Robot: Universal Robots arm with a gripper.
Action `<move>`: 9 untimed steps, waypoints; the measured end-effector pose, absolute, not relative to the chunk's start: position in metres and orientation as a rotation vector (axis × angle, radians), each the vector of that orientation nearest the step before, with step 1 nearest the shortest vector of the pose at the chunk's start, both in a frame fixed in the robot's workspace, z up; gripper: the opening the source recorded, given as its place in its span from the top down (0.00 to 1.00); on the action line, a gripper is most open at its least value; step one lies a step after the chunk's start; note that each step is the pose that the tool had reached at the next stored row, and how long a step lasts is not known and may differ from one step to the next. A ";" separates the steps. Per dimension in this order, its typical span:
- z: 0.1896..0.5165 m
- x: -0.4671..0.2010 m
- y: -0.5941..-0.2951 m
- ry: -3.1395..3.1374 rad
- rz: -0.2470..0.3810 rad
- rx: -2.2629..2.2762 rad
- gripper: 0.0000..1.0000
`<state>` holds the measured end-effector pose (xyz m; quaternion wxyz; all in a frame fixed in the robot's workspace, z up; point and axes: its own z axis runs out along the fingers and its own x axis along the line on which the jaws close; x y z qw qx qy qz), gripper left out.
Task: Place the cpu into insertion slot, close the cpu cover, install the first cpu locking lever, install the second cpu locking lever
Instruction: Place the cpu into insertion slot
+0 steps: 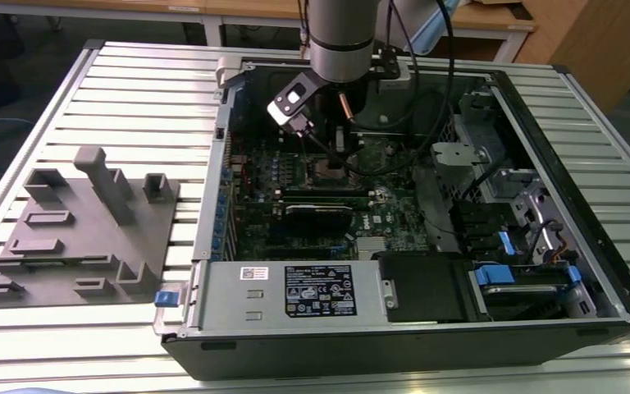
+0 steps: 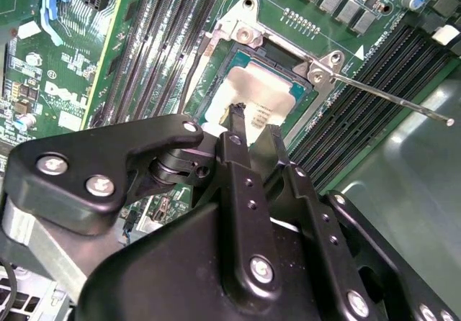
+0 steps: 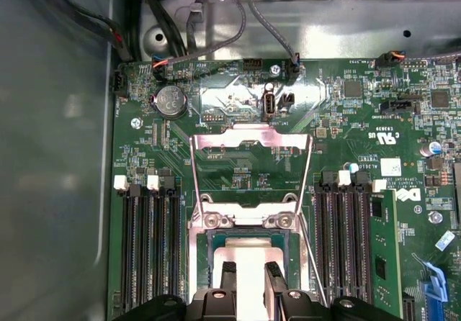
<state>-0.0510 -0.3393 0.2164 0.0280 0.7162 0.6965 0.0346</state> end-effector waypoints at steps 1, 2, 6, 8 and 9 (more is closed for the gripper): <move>0.216 -0.051 -0.339 2.152 0.102 2.213 0.71; 0.216 -0.051 -0.339 2.156 0.094 2.217 0.71; 0.216 -0.051 -0.339 2.168 0.067 2.230 0.71; 0.216 -0.051 -0.339 2.168 0.067 2.230 0.71; 0.216 -0.051 -0.339 2.169 0.066 2.231 0.71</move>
